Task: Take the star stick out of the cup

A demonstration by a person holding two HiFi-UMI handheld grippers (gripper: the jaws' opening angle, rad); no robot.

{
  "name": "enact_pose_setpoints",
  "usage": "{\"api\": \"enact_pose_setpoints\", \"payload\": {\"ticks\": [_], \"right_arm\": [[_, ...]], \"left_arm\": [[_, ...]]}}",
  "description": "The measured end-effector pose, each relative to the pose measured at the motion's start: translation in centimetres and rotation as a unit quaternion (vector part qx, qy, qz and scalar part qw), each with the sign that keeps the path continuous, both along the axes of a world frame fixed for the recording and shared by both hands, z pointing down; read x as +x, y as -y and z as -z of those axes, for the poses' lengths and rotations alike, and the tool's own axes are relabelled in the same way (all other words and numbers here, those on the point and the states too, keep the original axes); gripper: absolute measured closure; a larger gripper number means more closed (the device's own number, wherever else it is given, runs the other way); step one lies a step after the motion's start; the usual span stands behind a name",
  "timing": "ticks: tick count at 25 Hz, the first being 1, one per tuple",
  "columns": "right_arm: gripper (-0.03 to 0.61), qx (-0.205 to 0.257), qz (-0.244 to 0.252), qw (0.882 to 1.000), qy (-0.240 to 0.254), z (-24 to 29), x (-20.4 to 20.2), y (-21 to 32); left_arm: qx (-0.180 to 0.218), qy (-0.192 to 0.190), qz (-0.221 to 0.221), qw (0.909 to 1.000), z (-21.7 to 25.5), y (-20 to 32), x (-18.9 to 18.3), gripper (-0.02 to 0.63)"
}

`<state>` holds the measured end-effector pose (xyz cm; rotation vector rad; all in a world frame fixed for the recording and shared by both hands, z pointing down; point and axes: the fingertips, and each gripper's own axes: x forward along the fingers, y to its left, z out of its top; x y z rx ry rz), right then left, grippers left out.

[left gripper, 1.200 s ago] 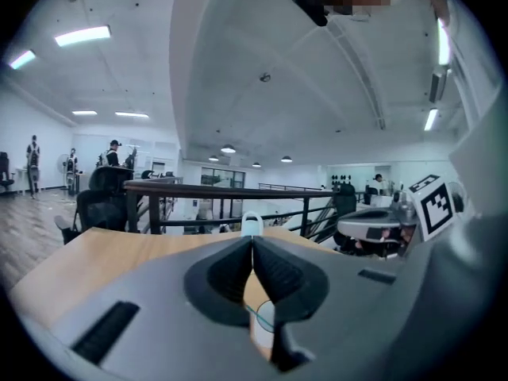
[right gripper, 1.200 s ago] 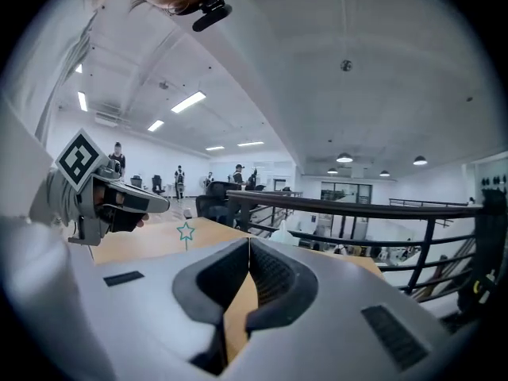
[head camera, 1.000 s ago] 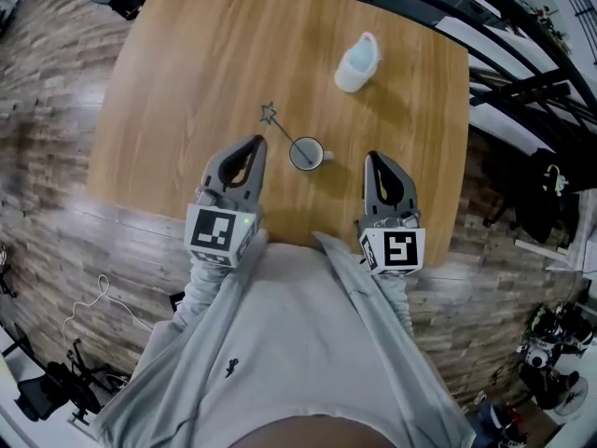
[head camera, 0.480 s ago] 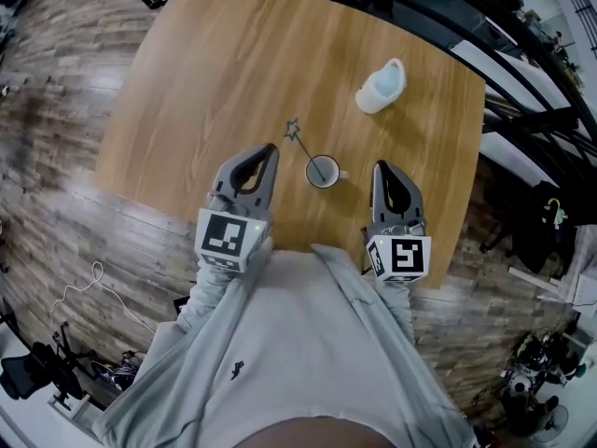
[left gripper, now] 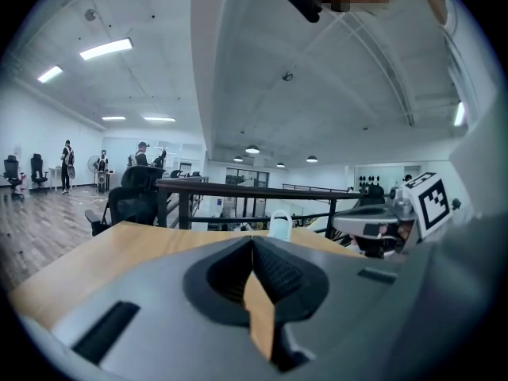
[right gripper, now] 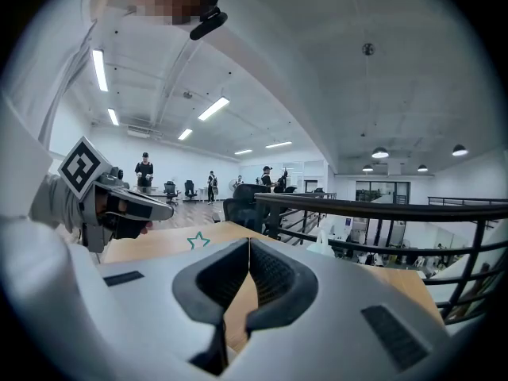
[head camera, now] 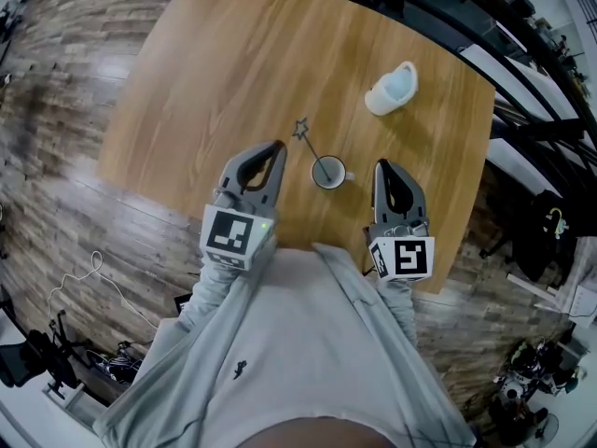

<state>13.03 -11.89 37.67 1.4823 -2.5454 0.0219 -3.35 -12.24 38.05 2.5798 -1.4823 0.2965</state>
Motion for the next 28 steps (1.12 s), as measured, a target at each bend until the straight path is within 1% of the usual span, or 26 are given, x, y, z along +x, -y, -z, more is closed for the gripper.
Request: {"api": "enact_pose_setpoints", "payload": {"ticks": [7, 13, 18, 23, 28], "right_arm": [[0.561, -0.010, 0.034, 0.999, -0.003, -0.7, -1.3, 0.4], [0.560, -0.027, 0.085, 0.996, -0.003, -2.1, -3.5, 0.9], [0.560, -0.044, 0.122, 0.991, -0.015, -3.8, -5.5, 1.3], [0.560, -0.066, 0.148, 0.986, -0.027, -5.6, -6.7, 1.6], [0.560, -0.089, 0.161, 0.982, -0.038, -7.5, -7.6, 1.9]], "left_arm": [[-0.009, -0.002, 0.010, 0.9999, -0.9, -0.3, -0.2, 0.594], [-0.024, 0.000, 0.018, 0.9996, -1.9, -0.8, -0.4, 0.594], [-0.033, 0.000, 0.026, 0.9991, -2.6, -1.1, -0.9, 0.592], [-0.040, -0.002, 0.035, 0.9986, -3.2, -1.3, -1.3, 0.594], [-0.045, -0.004, 0.042, 0.9981, -3.7, -1.4, -1.7, 0.593]]}}
